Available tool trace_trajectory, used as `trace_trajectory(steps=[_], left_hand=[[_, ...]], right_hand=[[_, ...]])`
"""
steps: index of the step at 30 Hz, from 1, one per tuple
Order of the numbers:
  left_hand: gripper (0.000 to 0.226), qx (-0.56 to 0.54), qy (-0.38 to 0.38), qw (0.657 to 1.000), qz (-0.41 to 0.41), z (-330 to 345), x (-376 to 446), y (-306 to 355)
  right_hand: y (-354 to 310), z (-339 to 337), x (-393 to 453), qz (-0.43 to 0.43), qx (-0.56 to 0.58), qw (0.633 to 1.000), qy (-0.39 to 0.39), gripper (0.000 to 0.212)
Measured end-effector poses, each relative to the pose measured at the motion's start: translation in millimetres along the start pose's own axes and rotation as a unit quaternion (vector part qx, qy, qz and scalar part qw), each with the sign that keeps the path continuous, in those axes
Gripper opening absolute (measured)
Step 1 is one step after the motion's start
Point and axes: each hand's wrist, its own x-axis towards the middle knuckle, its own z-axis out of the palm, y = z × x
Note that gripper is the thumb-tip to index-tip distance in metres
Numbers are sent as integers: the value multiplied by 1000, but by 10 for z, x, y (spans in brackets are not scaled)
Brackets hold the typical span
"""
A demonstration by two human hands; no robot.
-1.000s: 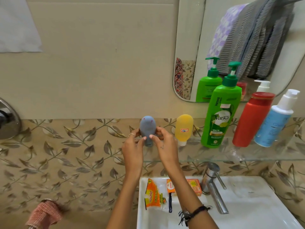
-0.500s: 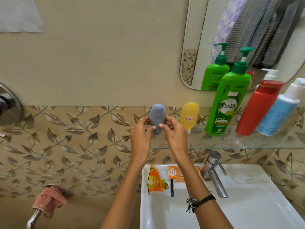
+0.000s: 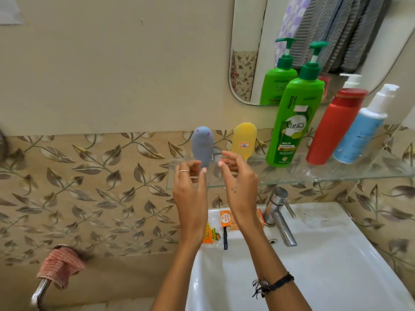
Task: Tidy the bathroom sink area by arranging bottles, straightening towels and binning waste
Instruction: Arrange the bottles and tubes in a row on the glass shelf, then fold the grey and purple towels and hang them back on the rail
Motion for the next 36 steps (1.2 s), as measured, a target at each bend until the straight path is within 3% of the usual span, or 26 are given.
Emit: trace_trajectory(steps=[7, 12, 17, 23, 27, 29, 34, 36], left_hand=[[21, -139, -92, 986, 17, 322, -281, 508], [22, -239, -180, 951, 72, 713, -414, 1112], [15, -302, -280, 898, 158, 1098, -736, 1873], [17, -313, -349, 845, 256, 1359, -1075, 2710], [19, -311, -360, 825, 305, 1406, -1308, 3170], [21, -299, -358, 822, 326, 1417, -1396, 3400], [24, -283, -358, 818, 351, 1400, -1509, 3819], [24, -276, -340, 814, 382, 1386, -1521, 3941]], right_hand=[[-199, -523, -53, -84, -62, 992, 69, 20], [-443, -1353, 99, -143, -154, 966, 149, 19], [-794, -2322, 95, -165, -250, 925, 236, 22], [-1212, -3216, -41, -169, -343, 872, 307, 23], [-1452, -3720, -179, -207, -407, 809, 371, 35], [-1554, -3957, -201, -183, -425, 790, 403, 46], [-1656, -4372, -131, -82, -421, 805, 411, 76], [-1631, -4426, -80, -59, -387, 835, 387, 85]])
